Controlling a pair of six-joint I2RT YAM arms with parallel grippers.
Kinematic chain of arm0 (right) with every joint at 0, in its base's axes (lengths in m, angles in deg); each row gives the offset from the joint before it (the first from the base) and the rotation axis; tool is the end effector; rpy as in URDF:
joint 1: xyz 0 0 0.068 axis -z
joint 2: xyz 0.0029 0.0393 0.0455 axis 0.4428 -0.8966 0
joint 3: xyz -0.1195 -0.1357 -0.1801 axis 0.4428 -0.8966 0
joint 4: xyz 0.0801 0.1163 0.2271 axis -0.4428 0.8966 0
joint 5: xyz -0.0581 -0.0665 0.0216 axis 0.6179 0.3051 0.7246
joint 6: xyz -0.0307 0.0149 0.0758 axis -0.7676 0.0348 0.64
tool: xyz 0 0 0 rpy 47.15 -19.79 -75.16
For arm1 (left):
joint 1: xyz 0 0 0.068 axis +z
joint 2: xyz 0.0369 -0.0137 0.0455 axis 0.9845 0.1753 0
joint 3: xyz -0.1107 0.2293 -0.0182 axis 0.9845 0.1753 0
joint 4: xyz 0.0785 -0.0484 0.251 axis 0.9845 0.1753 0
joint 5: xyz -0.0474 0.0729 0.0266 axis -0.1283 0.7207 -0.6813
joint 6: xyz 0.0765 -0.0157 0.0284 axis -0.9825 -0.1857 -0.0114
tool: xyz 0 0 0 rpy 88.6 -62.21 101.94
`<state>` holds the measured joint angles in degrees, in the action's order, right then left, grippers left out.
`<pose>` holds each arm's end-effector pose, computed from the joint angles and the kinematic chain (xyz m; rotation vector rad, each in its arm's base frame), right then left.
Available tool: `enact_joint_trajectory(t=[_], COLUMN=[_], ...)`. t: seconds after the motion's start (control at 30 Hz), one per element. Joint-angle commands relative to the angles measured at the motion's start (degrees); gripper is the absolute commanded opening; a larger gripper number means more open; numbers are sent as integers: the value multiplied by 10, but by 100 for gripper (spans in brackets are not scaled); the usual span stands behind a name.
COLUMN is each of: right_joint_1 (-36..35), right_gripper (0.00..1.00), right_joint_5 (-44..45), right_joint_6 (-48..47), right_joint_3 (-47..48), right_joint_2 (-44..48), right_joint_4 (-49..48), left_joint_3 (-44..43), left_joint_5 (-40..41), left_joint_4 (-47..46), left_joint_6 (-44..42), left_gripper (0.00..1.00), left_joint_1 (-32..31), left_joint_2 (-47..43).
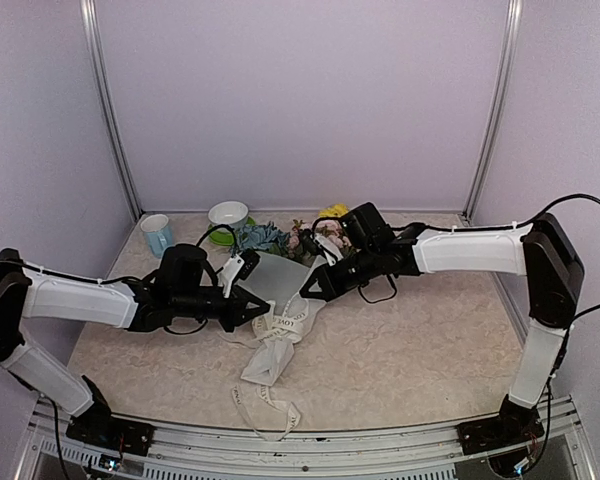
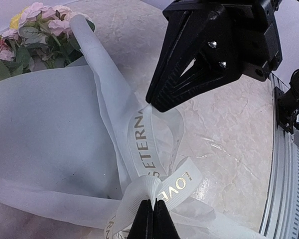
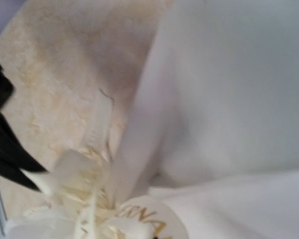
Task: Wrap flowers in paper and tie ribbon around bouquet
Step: Cross the half-tied ribbon at the center of the board.
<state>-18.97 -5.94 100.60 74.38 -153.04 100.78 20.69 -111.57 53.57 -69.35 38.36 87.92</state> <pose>0.2825 0.3331 0.1793 -0.8525 2.3298 1.0769 0.2318 -0.2424 0.1506 0.9045 1.9695 -0.8955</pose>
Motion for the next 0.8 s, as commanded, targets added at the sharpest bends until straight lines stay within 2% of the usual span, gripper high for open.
enact_joint_trajectory(t=[0.0,0.17,0.4,0.57,0.7,0.77], right_joint_1=[-4,-2,-3,-3,-5,-11], right_gripper=[0,0,0,16,42,42], right_joint_5=[34,40,32,51,62,62], right_joint_6=[-5,-10,-9,-22,-31,-37], right_joint_3=[-24,-31,-33,5,26,28], right_joint_2=[45,67,49,36,16,17], right_joint_4=[14,32,35,50,69,67], left_joint_3=[7,10,3,10,0,1], left_joint_5=[-1,6,-3,6,-6,-10], left_joint_4=[-12,-11,-23,-51,-78,-91], left_joint_6=[-12,-15,-11,3,23,30], left_gripper=[0,0,0,0,0,0], left_joint_1=[1,1,1,1,2,1], left_joint_2=[-20,-24,-9,7,29,33])
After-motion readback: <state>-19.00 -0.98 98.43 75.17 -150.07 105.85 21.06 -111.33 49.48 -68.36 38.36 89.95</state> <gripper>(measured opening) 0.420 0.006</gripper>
